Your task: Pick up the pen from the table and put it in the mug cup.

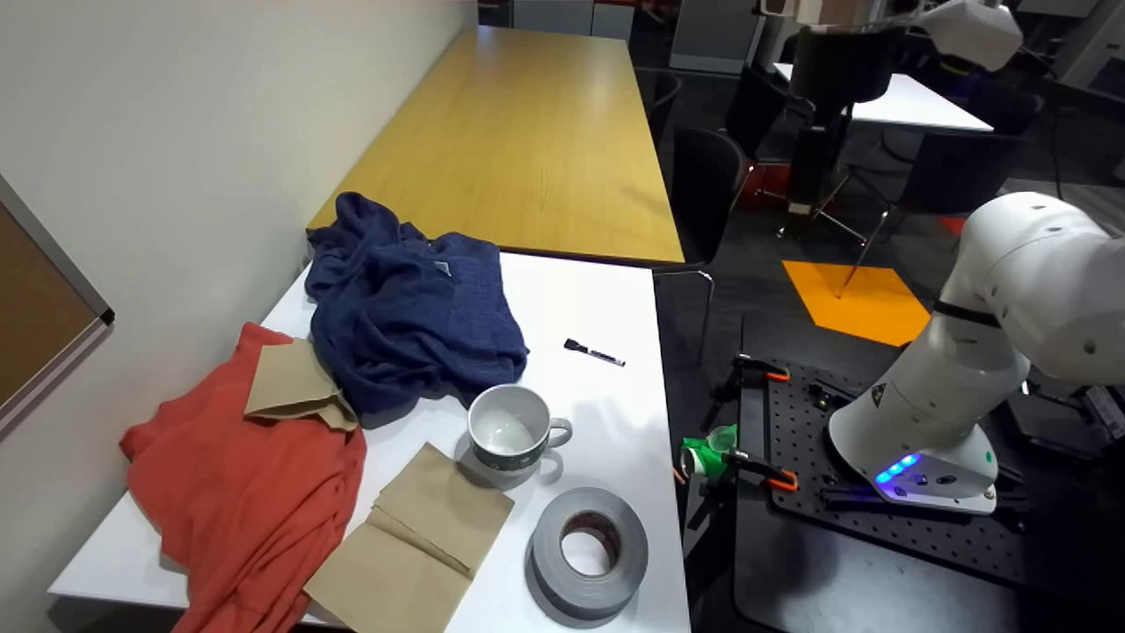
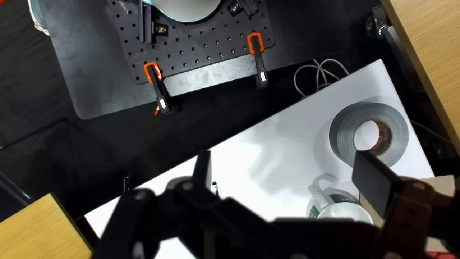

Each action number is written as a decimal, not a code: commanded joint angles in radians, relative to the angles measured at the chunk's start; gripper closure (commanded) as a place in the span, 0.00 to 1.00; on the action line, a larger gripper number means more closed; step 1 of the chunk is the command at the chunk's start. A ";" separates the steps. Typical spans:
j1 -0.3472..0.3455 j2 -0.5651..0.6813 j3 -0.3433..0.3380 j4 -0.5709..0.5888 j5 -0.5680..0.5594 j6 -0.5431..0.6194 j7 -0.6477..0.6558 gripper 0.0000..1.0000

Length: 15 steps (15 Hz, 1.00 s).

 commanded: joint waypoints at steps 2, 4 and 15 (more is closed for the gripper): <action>-0.007 0.035 -0.009 -0.047 0.004 0.130 -0.078 0.00; -0.004 0.056 -0.017 -0.082 0.001 0.222 -0.115 0.00; -0.027 0.266 -0.032 -0.194 -0.083 0.690 -0.160 0.00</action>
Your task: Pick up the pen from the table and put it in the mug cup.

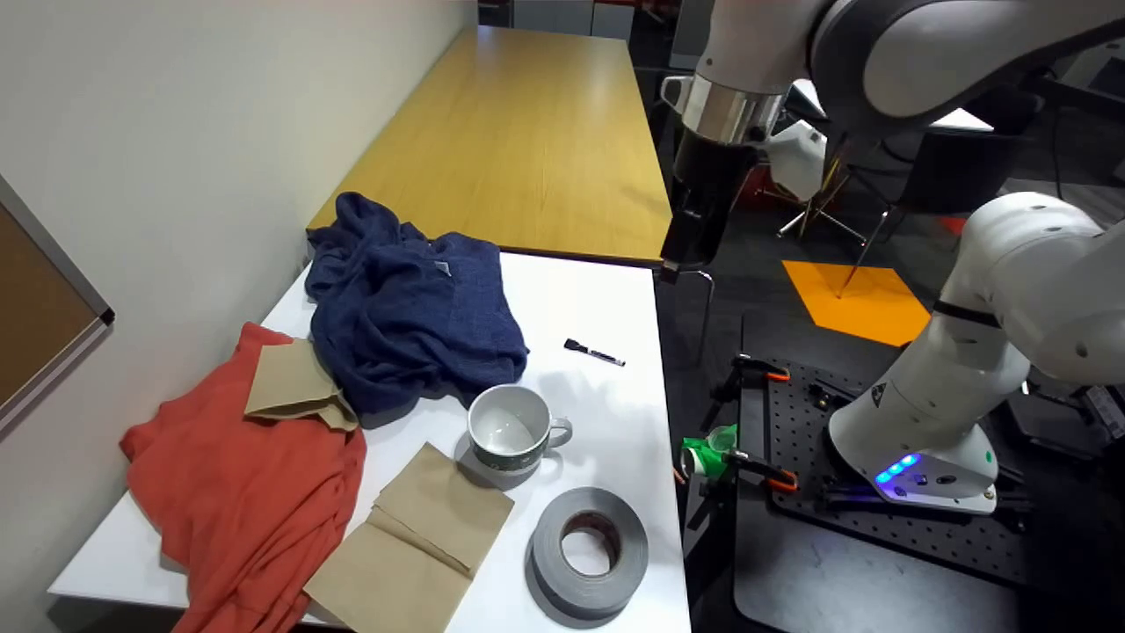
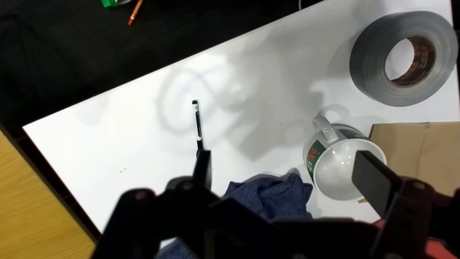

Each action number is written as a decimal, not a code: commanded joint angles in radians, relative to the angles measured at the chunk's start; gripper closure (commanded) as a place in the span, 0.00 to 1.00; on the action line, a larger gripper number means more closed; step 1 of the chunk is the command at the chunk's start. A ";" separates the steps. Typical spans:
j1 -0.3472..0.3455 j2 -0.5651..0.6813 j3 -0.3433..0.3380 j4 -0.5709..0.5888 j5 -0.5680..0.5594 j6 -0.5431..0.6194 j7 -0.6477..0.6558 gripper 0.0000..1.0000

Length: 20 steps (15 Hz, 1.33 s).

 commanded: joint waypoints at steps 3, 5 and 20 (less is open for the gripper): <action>-0.009 0.063 -0.005 -0.006 -0.022 0.058 0.002 0.00; -0.012 0.083 -0.005 -0.006 -0.025 0.068 0.002 0.00; -0.126 0.425 0.002 -0.016 -0.212 0.585 0.190 0.00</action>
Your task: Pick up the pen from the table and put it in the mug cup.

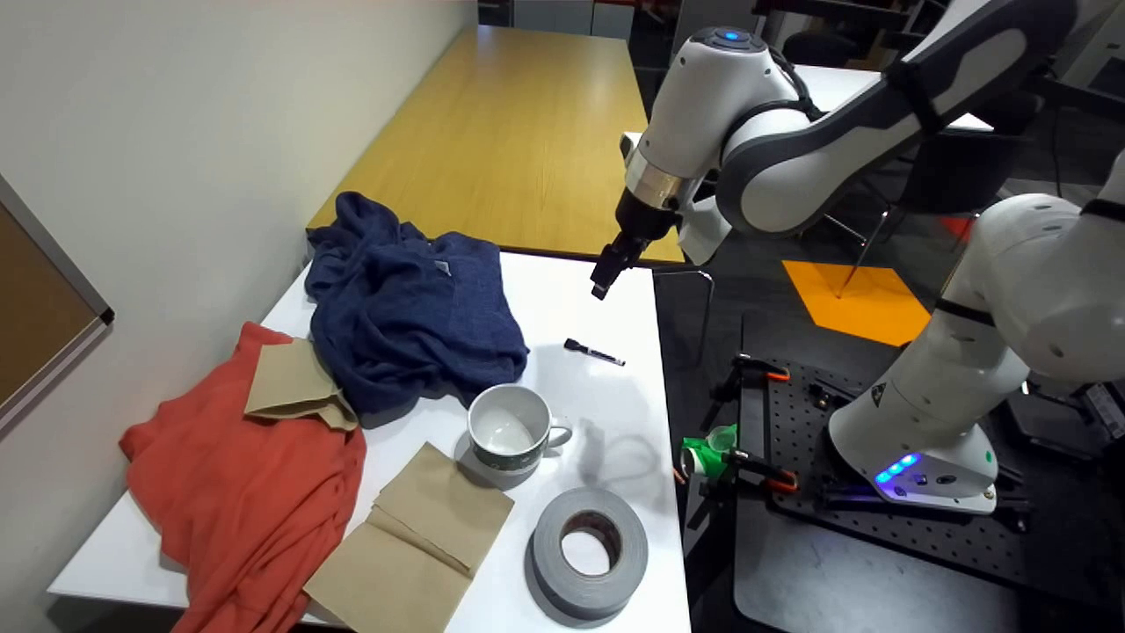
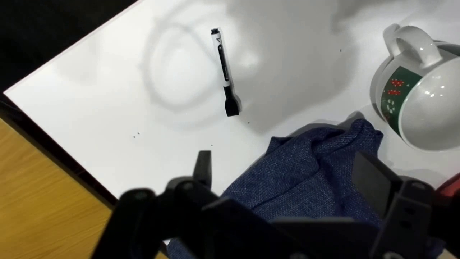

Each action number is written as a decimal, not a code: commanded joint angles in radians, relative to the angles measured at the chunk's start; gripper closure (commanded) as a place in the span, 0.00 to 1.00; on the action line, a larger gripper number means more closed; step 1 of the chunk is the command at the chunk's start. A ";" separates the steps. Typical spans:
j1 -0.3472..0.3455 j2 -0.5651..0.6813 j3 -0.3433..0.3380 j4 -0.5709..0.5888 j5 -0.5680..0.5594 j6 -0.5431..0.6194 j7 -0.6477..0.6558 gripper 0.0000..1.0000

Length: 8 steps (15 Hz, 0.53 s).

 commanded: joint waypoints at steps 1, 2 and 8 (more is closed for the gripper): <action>-0.023 0.111 -0.006 0.027 -0.062 0.049 0.042 0.00; -0.014 0.136 -0.019 0.031 -0.048 0.053 0.023 0.00; 0.011 0.267 -0.069 0.056 -0.017 0.127 -0.031 0.00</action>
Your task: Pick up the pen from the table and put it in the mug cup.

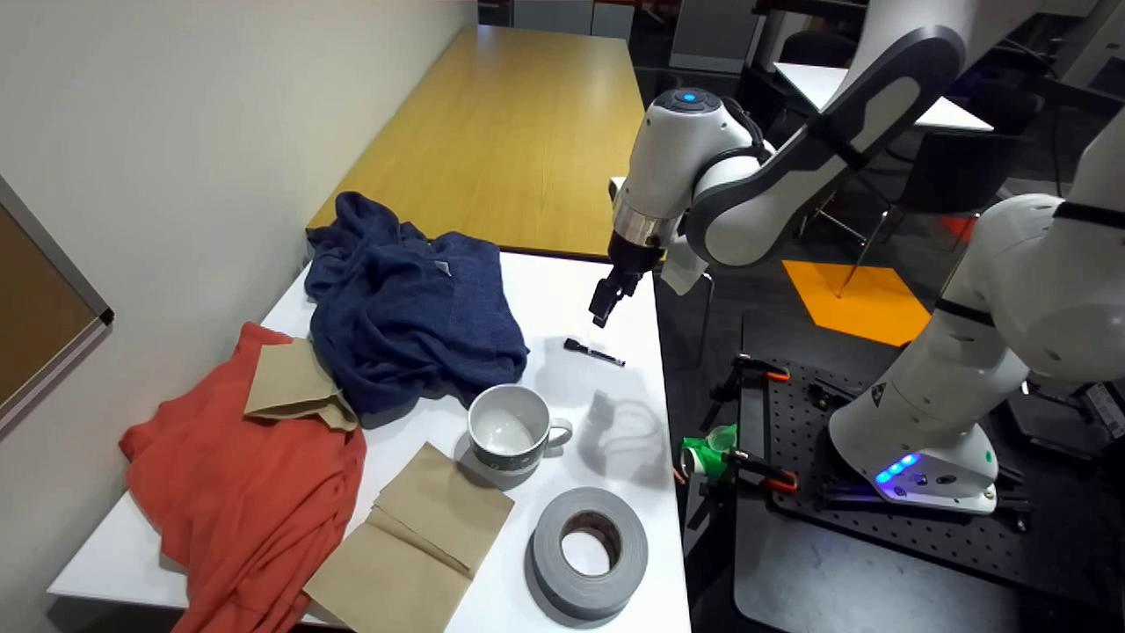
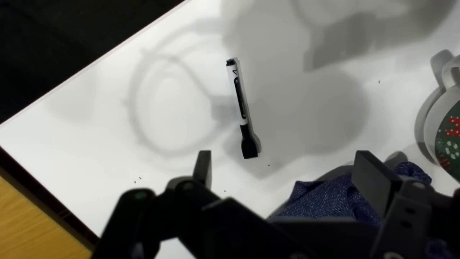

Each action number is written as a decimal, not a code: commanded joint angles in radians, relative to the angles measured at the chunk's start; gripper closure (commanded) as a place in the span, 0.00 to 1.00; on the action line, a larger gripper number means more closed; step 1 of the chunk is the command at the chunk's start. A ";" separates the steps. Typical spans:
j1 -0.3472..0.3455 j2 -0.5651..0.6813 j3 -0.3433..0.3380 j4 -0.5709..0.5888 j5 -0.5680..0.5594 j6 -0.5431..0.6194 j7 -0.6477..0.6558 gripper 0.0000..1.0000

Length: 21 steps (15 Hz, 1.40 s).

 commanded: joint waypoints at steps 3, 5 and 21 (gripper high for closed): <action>0.030 0.132 -0.046 0.047 0.018 0.094 -0.076 0.00; 0.037 0.172 -0.054 0.063 0.024 0.109 -0.103 0.00; -0.020 0.403 -0.034 0.236 0.115 0.071 -0.401 0.00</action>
